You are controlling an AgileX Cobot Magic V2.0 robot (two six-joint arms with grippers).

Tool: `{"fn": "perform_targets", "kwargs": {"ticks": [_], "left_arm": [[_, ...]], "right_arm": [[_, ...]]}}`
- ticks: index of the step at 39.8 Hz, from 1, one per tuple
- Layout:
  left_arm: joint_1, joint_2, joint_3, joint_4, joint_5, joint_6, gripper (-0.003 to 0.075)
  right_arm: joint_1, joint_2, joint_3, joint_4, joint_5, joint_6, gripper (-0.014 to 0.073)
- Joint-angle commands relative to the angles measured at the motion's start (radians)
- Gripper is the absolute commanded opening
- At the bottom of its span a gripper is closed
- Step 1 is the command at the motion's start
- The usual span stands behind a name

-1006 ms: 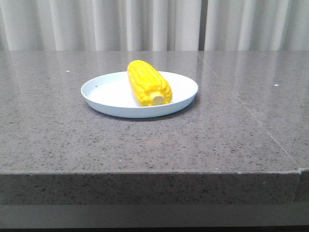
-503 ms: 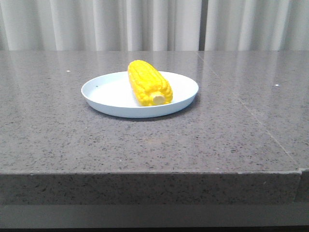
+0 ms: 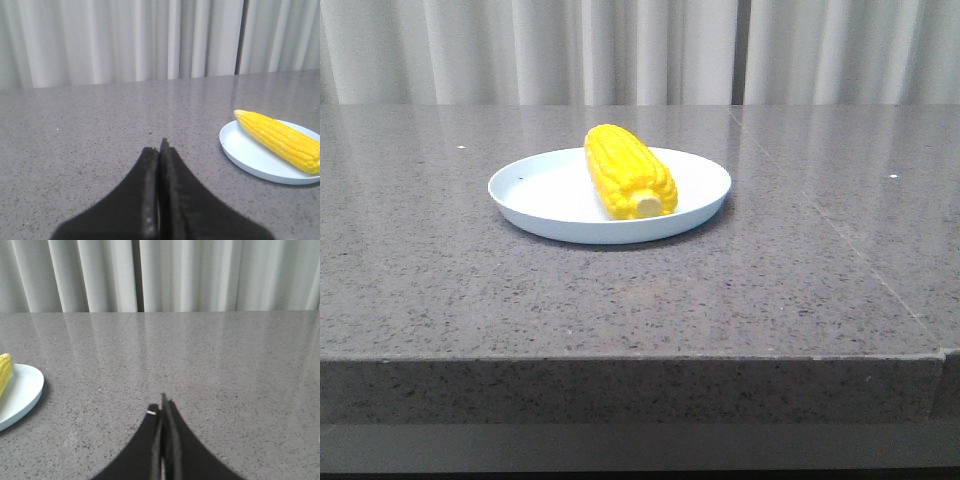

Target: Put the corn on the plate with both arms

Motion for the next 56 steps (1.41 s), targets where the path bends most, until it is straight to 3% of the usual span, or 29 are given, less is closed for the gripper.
{"fn": "perform_targets", "kwargs": {"ticks": [1, 11, 29, 32, 56], "left_arm": [[0.001, 0.013, -0.025, 0.006, -0.085, -0.003, -0.002], [0.045, -0.001, 0.051, -0.005, -0.148, -0.003, -0.002], [0.294, -0.048, 0.364, -0.092, -0.372, -0.003, -0.002], [0.302, -0.048, 0.413, -0.092, -0.434, -0.003, -0.002], [0.302, -0.048, 0.41, -0.092, -0.412, -0.003, -0.002]], "right_arm": [[-0.003, 0.012, -0.024, -0.017, -0.09, -0.01, -0.0064], [-0.003, 0.012, -0.024, -0.017, -0.09, -0.01, -0.0064], [-0.003, 0.013, -0.024, -0.017, -0.092, -0.01, -0.0064], [-0.003, 0.013, -0.024, -0.017, -0.092, -0.01, -0.0064], [-0.003, 0.013, -0.024, -0.017, -0.092, -0.01, -0.0064]]}}
